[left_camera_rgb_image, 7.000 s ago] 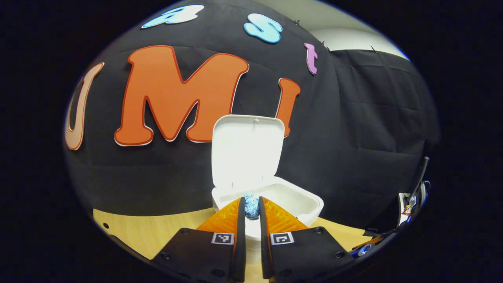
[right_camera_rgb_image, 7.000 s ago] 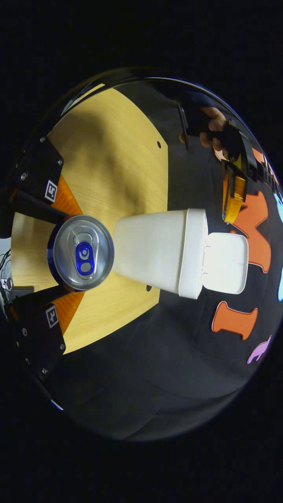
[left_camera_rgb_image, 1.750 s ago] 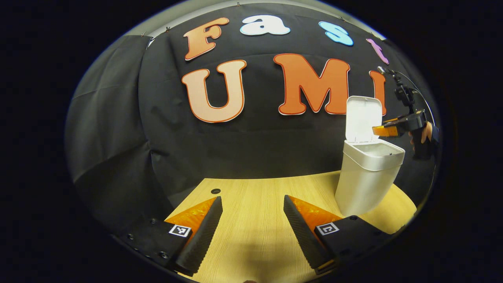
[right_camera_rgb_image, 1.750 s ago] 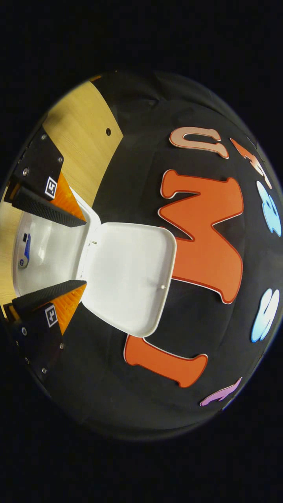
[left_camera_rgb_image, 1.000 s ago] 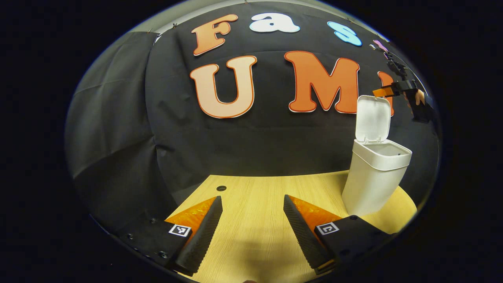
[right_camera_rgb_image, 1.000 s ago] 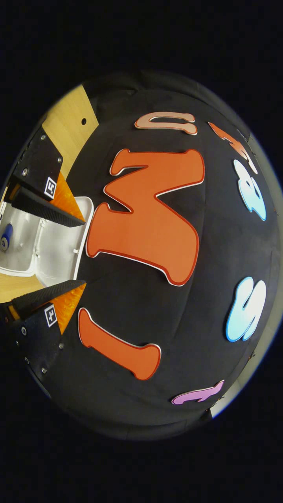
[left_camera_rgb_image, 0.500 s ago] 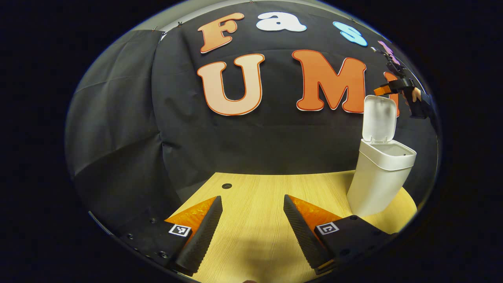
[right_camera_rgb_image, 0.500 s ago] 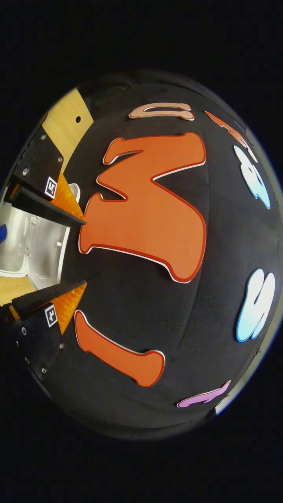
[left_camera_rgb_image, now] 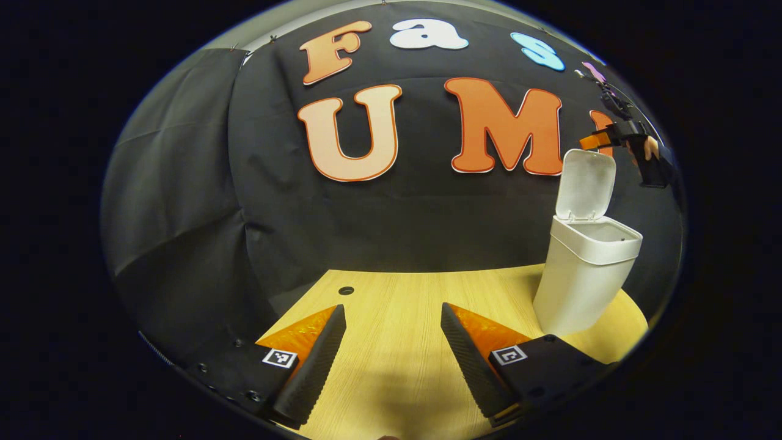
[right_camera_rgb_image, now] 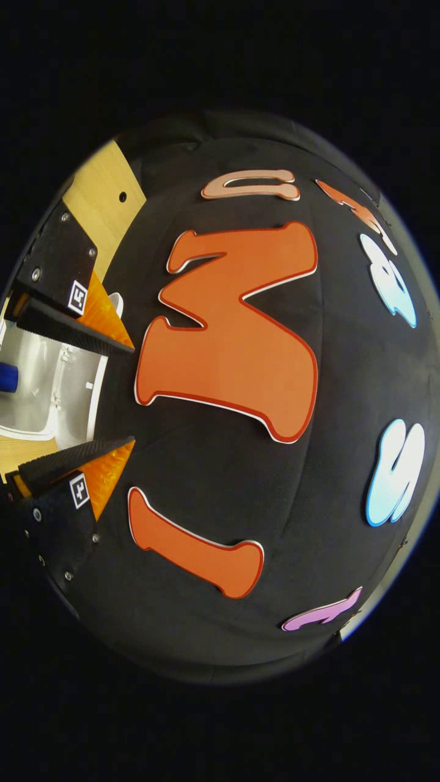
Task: Press the lid of the desktop garbage bin to open it, pick up the crumpled paper on the desktop and throw it into the bin, then pick up the pop can on the desktop and drop it into the bin, and finally close the garbage bin lid.
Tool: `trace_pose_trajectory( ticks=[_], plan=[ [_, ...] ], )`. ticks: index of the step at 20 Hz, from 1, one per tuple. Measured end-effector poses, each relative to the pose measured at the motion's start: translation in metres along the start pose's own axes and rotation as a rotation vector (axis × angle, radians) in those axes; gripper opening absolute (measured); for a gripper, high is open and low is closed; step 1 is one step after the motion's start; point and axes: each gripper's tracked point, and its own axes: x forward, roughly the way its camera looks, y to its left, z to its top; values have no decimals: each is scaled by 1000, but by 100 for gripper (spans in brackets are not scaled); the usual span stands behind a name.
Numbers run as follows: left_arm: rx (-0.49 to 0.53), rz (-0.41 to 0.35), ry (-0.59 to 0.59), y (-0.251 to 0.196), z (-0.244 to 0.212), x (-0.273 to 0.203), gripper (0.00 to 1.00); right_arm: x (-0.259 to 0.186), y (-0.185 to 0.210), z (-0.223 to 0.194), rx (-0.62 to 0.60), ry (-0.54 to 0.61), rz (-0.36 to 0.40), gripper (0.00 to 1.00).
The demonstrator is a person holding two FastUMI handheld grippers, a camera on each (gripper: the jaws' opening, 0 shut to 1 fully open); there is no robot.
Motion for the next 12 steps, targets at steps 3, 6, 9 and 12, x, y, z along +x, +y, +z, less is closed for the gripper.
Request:
trace_pose_trajectory(
  ticks=[3, 6, 9, 12],
  plan=[
    [9, -14, -6, -6, 3, -3, 100, -19, 5, -12, 2, 17, 19, 78],
    [16, -18, -4, -7, 2, -6, 99, -34, 9, -25, 9, 39, 33, 78],
    [20, -26, 2, -10, -1, -9, 99, -47, 15, -40, 21, 64, 47, 79],
    [27, -36, 3, -15, -2, -11, 96, -56, 21, -55, 31, 90, 60, 79]
  ],
)
